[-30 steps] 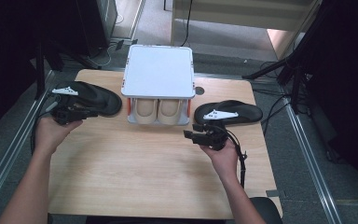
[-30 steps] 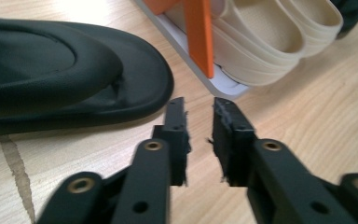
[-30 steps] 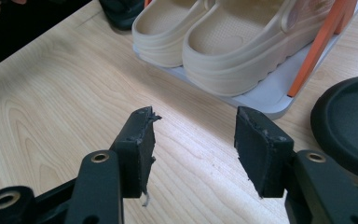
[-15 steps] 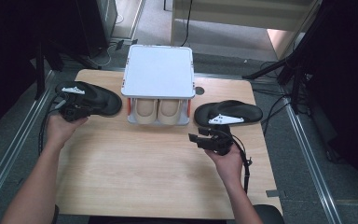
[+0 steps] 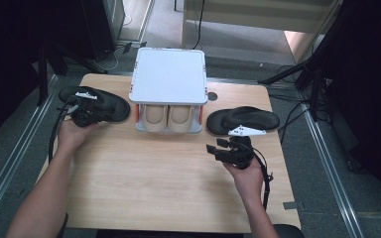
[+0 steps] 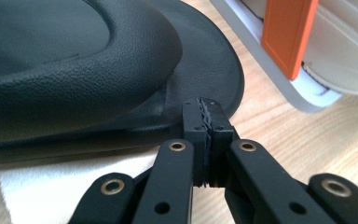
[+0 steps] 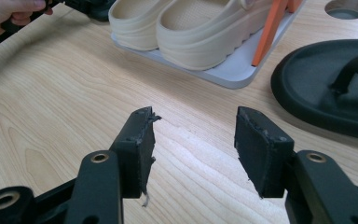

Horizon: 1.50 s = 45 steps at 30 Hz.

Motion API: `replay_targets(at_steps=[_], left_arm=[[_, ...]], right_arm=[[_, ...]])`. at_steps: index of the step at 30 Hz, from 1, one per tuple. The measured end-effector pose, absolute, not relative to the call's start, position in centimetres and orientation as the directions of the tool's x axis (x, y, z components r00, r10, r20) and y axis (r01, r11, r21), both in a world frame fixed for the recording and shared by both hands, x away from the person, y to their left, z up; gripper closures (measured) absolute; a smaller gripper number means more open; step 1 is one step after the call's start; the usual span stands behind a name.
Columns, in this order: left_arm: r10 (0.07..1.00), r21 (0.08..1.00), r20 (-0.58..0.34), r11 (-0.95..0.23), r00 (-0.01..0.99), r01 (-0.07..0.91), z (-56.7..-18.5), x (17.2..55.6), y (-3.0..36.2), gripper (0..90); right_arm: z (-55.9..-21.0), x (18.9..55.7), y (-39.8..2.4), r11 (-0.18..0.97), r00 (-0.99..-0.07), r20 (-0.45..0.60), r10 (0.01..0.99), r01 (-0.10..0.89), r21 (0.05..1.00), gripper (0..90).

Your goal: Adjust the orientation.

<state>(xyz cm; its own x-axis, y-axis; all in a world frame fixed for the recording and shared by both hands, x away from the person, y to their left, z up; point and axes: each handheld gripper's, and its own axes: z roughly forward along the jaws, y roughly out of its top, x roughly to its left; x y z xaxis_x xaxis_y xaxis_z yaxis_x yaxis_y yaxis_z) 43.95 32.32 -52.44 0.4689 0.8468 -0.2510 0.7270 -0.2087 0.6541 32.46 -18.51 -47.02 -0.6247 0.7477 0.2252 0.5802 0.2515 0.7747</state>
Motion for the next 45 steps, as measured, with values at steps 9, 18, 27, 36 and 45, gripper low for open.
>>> replay_targets(at_steps=[9, 18, 27, 36, 45], left_arm=[[0.856, 0.666, -0.26, -0.176, 0.447, 0.725, -52.5, 45.6, 31.2, 90.0], [0.858, 0.688, -0.256, -0.162, 0.446, 0.707, -52.8, 46.3, 30.8, 90.0], [0.859, 0.683, -0.285, -0.131, 0.426, 0.719, -51.8, 45.7, 31.9, 89.7], [0.881, 0.688, -0.261, -0.118, 0.396, 0.716, -50.5, 43.6, 34.4, 89.8], [0.9, 0.688, -0.245, -0.101, 0.361, 0.719, -49.4, 44.6, 36.9, 89.8]], right_arm=[[-47.0, 31.8, -19.4, 0.23, -0.602, 0.227, 0.765, 0.586, 0.777, 48.7], [-47.2, 31.5, -19.8, 0.223, -0.588, 0.223, 0.777, 0.589, 0.777, 48.9], [-47.2, 31.7, -19.5, 0.229, -0.599, 0.226, 0.768, 0.588, 0.776, 49.2], [-47.1, 32.5, -18.5, 0.244, -0.624, 0.235, 0.745, 0.583, 0.775, 49.2], [-47.4, 33.5, -17.4, 0.265, -0.648, 0.243, 0.722, 0.583, 0.768, 49.3]])
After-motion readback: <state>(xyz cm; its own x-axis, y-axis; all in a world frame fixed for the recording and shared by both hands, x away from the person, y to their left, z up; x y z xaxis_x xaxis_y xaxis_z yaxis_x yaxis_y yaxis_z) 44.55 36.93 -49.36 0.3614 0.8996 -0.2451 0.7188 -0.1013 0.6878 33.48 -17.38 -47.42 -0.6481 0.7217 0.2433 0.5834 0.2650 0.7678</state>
